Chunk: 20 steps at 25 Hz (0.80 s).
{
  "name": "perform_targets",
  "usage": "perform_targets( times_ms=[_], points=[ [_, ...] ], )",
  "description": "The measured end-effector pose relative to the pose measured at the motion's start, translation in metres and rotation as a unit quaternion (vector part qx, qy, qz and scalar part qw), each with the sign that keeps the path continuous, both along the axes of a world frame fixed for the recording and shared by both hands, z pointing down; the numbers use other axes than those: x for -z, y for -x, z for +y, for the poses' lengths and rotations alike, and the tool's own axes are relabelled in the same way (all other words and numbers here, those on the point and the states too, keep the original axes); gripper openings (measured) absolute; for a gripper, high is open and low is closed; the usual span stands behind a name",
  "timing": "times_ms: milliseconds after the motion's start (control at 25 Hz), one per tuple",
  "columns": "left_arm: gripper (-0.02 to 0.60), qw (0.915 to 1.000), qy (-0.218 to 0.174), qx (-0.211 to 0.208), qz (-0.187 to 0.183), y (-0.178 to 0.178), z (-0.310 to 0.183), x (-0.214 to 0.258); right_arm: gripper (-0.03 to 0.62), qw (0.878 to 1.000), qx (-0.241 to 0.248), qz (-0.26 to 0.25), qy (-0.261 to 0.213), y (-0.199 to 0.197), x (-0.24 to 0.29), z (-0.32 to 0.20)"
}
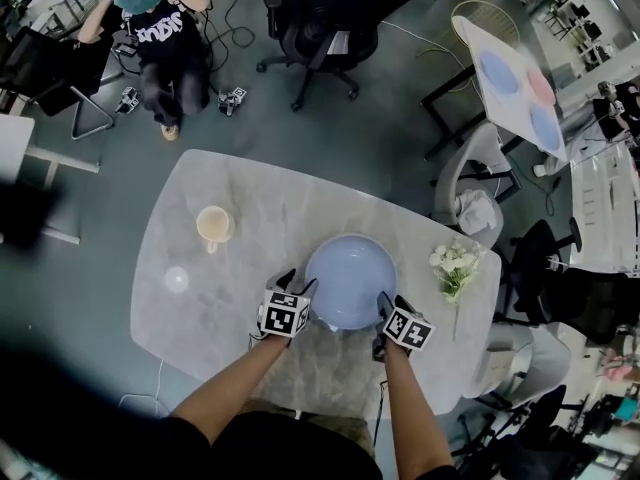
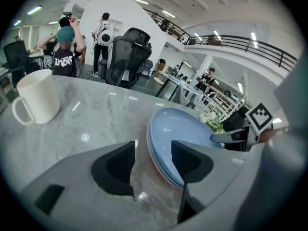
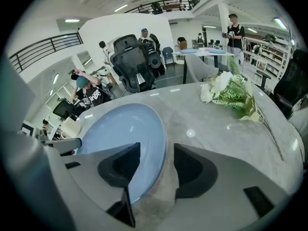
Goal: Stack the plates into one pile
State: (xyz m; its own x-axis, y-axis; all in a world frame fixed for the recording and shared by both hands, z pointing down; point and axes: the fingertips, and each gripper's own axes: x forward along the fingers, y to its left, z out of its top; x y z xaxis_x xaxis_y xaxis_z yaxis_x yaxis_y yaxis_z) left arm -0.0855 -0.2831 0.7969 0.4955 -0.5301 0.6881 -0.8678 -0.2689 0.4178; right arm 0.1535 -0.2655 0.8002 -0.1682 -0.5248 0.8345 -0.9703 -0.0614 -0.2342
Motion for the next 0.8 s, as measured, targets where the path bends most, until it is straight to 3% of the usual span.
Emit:
perform_targets(
  times_ms=[160,400,520,680,800],
  points=[
    [0.249,0.9997,-0.004,0.004,0.024,0.010,0.003,0.014,0.187,1.000,-0.002,-0.004,-0.015,0.005,0.016,0.007],
    [0.249,0.9994,-0.023,0.006,0.026,0.023,0.027,0.038,0.187,0.998,0.005,-0.011,-0.060,0.004,0.059,0.035],
    [0.233,0.9977,-0.020,0.025,0.061,0.027,0.063,0.055,0.187,0.996,0.025,-0.029,-0.081,0.007,0.081,0.071],
    [0.119,0.9886,-0.074,0.032,0.127,0.019,0.113,0.116,0.187,0.989,0.044,-0.070,-0.118,0.004,0.120,0.124],
    [0.024,0.9856,-0.134,0.027,0.100,0.017,0.154,0.170,0.181,0.983,0.032,-0.102,-0.147,-0.007,0.156,0.160]
  ],
)
